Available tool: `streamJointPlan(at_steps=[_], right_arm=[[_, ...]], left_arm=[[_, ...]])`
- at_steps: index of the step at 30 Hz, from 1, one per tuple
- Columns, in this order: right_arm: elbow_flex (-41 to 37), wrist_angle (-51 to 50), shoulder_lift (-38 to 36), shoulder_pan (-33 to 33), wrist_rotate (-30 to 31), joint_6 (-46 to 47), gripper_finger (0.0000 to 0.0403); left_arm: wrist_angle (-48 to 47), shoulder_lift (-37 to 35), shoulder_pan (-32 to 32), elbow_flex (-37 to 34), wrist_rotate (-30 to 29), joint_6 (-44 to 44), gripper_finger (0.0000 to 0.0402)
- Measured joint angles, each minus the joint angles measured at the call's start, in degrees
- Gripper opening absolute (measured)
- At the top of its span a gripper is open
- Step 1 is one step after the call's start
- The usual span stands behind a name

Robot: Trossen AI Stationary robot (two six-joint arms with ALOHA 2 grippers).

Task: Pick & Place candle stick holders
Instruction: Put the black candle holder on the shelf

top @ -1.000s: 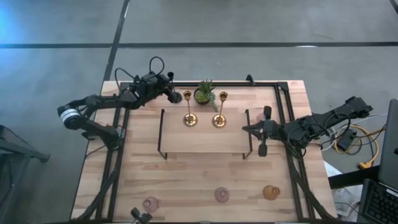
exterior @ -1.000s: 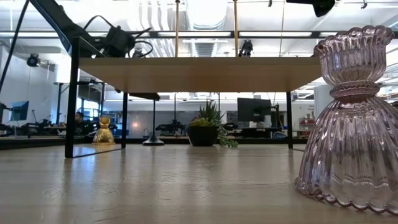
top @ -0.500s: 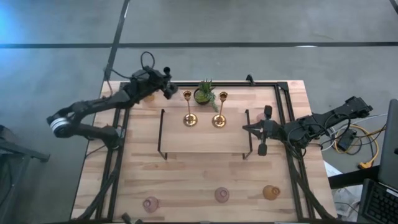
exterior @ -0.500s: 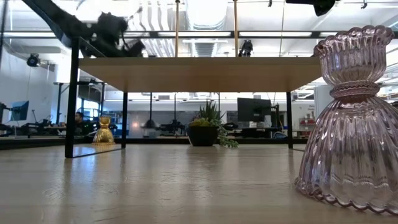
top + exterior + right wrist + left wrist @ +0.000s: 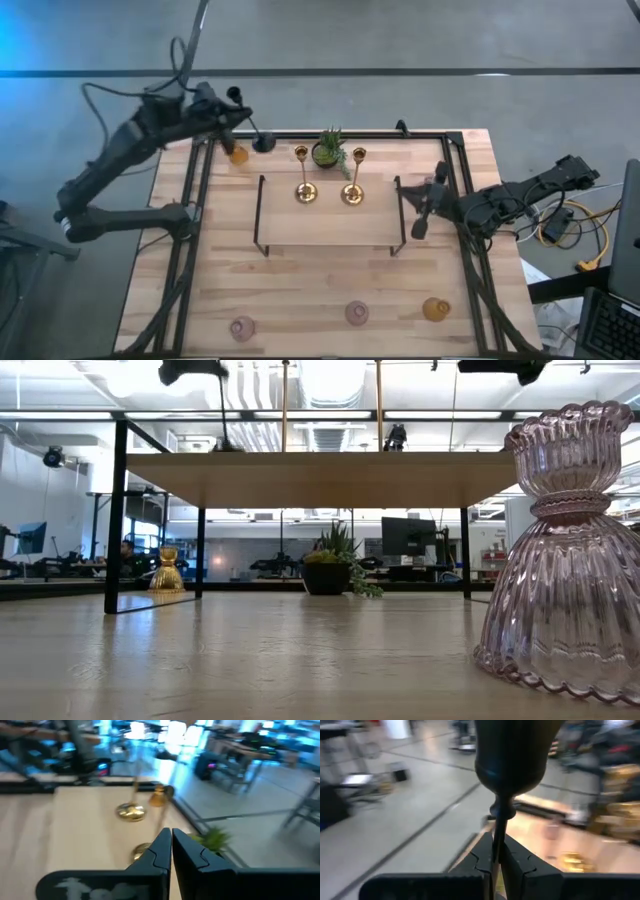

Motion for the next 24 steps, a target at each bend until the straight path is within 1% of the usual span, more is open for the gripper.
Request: streamJointPlan(at_steps=[3, 6, 9, 13, 17, 20, 24], right_arm=[[0.00, 0.45, -1.08, -0.02, 4.51, 0.57, 0.0008], [0.00, 1.50, -2.24, -0.02, 8.26, 0.24, 0.0008], [0.00, 2.36, -3.61, -0.02, 9.61, -1.34, 0.0008], [0.00, 2.72, -5.54, 0.00, 9.89, -2.28, 0.0008], [0.00, 2.73, -7.26, 0.01, 9.93, -2.35, 0.0008], [0.00, 2.75, -8.10, 0.00, 10.00, -2.51, 0.0008], [0.00, 2.75, -8.48, 0.00, 10.02, -2.91, 0.0008]], left_arm=[[-4.99, -1.17, -4.18, 3.49, 2.93, -1.53, 0.0017], [-7.49, -2.05, -10.66, 4.35, 3.12, -3.29, 0.0017], [-8.18, -2.64, -17.97, 3.81, 2.69, -4.98, 0.0017], [-8.13, -2.77, -27.52, 3.35, -0.83, -6.41, 0.0017], [-8.01, -1.63, -35.81, 3.35, -6.16, -7.51, 0.0017], [-7.15, 0.58, -40.19, 3.11, -9.61, -7.97, 0.0017], [-4.28, 5.65, -44.02, 2.99, -10.17, -8.05, 0.0017]])
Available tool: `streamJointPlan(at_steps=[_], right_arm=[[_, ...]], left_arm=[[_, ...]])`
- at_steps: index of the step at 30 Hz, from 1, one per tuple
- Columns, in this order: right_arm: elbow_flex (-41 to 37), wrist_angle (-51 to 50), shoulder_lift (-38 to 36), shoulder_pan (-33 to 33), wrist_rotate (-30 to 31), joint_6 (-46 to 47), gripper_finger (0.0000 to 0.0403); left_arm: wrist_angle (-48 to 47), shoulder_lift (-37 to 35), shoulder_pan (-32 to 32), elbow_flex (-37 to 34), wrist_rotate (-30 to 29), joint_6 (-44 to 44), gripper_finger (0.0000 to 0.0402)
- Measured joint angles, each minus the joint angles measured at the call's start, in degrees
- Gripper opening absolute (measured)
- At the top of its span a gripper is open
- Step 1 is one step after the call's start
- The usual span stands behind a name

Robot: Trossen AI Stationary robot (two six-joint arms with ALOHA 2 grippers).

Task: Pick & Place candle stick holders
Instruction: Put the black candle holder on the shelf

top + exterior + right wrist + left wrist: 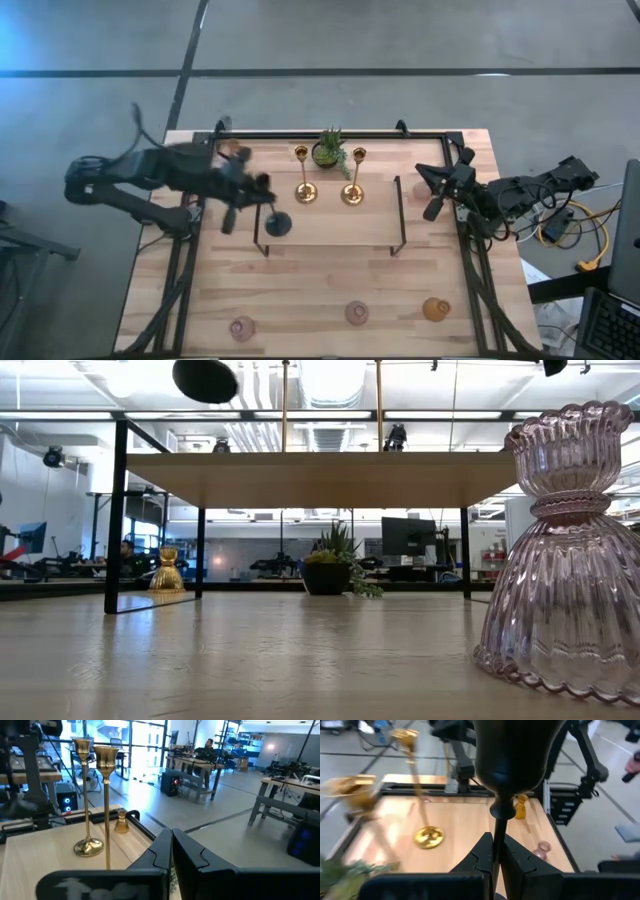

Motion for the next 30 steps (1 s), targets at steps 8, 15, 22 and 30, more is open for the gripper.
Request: streamJointPlan(at_steps=[8, 15, 22, 30], right_arm=[[0.00, -0.02, 0.00, 0.00, -0.02, -1.09, 0.0008], [0.00, -0.07, 0.00, 0.00, -0.10, -1.41, 0.0008], [0.00, -0.19, 0.00, 0.00, -0.15, -1.55, 0.0008], [0.00, -0.37, -0.04, 0.01, -0.14, -2.57, 0.0008]], left_arm=[[6.23, 8.54, -2.25, -0.04, -1.53, 0.13, 0.0017], [13.59, 13.94, -2.28, -0.04, -3.19, 1.11, 0.0017], [15.10, 17.14, -2.32, -0.04, -18.73, -1.13, 0.0017], [14.83, 17.84, -2.91, -0.04, -26.57, -6.99, 0.0017]])
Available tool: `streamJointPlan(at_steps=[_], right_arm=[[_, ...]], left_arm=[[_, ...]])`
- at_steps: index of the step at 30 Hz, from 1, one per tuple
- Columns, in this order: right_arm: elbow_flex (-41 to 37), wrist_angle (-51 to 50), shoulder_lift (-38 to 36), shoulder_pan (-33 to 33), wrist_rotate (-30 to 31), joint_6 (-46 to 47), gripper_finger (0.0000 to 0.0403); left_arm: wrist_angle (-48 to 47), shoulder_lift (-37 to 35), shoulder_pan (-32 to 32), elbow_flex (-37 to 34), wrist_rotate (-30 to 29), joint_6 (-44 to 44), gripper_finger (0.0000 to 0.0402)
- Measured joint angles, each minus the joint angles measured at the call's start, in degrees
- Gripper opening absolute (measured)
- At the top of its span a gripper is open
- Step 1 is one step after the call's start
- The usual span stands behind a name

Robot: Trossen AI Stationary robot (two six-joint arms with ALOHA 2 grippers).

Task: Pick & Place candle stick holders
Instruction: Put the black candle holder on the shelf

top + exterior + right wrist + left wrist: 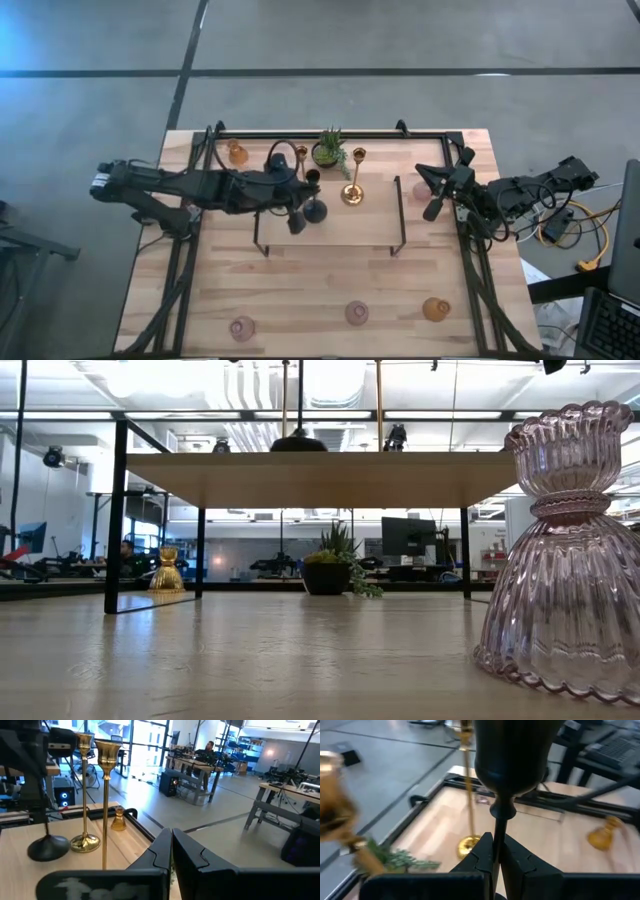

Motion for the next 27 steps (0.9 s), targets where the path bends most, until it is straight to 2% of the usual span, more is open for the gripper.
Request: streamJointPlan(at_steps=[6, 15, 27], right_arm=[[0.00, 0.00, 0.00, 0.00, 0.01, -0.38, 0.0008], [0.00, -0.10, -0.05, -0.01, 0.01, -0.46, 0.0008], [0.00, -0.09, -0.07, -0.01, 0.03, -1.73, 0.0008]], left_arm=[[1.53, 0.37, -0.92, 0.00, -6.86, -1.90, 0.0017], [3.96, 3.37, -1.96, 0.02, -7.34, -4.18, 0.0017], [3.87, 4.17, -4.50, 0.02, -19.08, -8.74, 0.0017]])
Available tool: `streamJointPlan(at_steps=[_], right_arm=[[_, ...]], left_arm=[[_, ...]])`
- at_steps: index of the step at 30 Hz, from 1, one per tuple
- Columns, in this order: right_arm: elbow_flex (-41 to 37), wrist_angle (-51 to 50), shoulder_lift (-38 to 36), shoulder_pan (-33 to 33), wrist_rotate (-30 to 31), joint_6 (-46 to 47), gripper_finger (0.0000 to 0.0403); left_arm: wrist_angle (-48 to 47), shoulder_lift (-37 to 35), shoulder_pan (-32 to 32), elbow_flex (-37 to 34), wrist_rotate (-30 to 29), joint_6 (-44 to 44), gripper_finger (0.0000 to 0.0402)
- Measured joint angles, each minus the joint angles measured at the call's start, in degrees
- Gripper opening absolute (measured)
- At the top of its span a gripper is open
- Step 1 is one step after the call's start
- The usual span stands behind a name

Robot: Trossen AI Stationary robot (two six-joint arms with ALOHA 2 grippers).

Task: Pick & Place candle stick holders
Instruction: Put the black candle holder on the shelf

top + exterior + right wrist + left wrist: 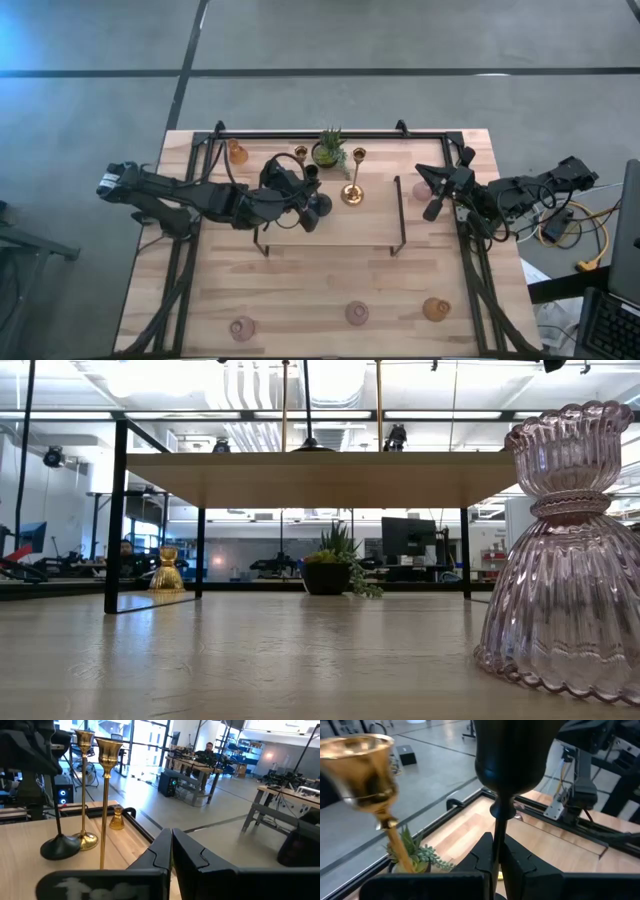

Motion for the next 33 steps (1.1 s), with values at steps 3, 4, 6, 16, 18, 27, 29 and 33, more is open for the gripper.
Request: streamJointPlan(at_steps=[3, 4, 6, 16, 18, 27, 29, 33], right_arm=[[0.00, 0.02, 0.00, 0.01, 0.00, -0.29, 0.0008], [0.00, 0.02, 0.00, 0.02, 0.00, -0.32, 0.0008], [0.00, 0.02, 0.00, 0.02, 0.00, -0.36, 0.0008], [0.00, 0.02, 0.00, 0.01, 0.00, -0.80, 0.0008], [0.00, 0.04, 0.00, 0.01, 0.00, -1.05, 0.0008], [0.00, 0.04, 0.02, 0.02, -0.01, -1.09, 0.0008], [0.00, 0.07, 0.02, 0.00, 0.00, -1.09, 0.0008], [0.00, 0.07, 0.02, 0.01, -0.02, -1.09, 0.0008]], left_arm=[[0.03, 0.08, -0.12, 0.00, -0.77, -1.08, 0.0017], [0.04, 0.21, -0.12, 0.00, -0.78, -1.46, 0.0017], [0.25, 0.71, -0.11, 0.00, -0.81, -2.03, 0.0017], [1.53, 1.84, -0.19, 0.00, -0.70, -2.18, 0.0017], [1.57, 2.22, -0.19, 0.00, -1.44, -2.19, 0.0017], [4.07, 4.83, -0.10, 0.30, -1.69, 0.22, 0.0017], [4.11, 5.41, -0.10, 1.00, -1.70, 0.75, 0.0017], [4.09, 6.21, 0.05, 1.73, -1.66, 1.16, 0.0017]])
